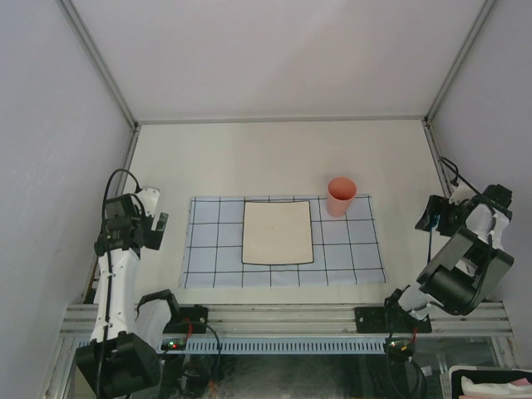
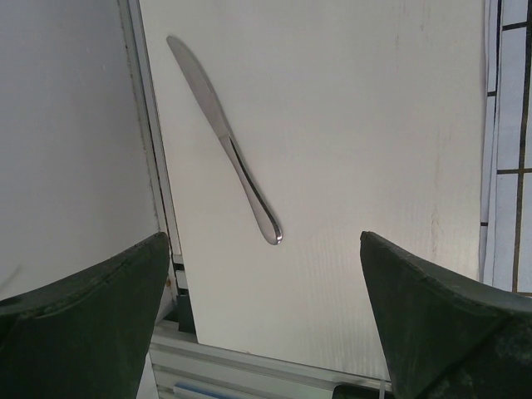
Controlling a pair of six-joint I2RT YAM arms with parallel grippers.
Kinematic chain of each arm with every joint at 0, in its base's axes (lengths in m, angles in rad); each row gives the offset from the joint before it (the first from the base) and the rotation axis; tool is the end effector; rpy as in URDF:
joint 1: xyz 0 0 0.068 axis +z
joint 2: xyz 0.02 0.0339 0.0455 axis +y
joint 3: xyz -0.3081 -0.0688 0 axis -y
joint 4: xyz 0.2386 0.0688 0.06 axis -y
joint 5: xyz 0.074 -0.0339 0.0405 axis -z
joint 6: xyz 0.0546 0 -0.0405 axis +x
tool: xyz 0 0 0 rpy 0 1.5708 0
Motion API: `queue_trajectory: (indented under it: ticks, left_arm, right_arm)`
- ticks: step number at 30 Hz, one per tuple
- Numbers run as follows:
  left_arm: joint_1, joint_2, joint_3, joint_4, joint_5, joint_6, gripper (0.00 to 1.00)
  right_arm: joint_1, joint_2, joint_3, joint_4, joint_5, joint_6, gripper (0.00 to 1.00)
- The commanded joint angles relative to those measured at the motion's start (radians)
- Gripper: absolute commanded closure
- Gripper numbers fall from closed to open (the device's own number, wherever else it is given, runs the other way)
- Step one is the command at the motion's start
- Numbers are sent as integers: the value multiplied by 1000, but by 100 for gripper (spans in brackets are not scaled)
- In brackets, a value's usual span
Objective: Set the dinner table for one person
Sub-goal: Place the cup on the napkin.
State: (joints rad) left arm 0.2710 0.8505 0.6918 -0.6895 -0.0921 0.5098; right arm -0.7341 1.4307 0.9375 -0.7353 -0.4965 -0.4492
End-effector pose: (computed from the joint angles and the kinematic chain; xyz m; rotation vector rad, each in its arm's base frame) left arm 0.1401 0.0441 0.2703 0.2513 2.4555 0.4601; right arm 0.2079 -0.1525 0.2435 0.2535 2.5614 0.2931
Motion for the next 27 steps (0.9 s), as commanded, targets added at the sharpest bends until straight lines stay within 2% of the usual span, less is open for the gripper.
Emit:
queue_trajectory:
  ticks: [1,5,11,16,27]
  left_arm:
    - [9,-39,-14,31,-9,30,0]
    - [8,-31,5,25,-9,20,0]
    - [8,-31,51,-18,40,-15,1]
    - [9,-77,29,-21,27,1,0]
    - [9,-63,42,-38,15,-6,1]
  right_arm:
    - [-88,4,-26,-4,-58,-89,19]
    - [-135,4,-56,-15,-50,-146,19]
    - [-134,23,-89,34,19,-204,20]
    - [-134,60,-103,107,64,-210,20]
    - [-78,178,-106,220,92,-214,22]
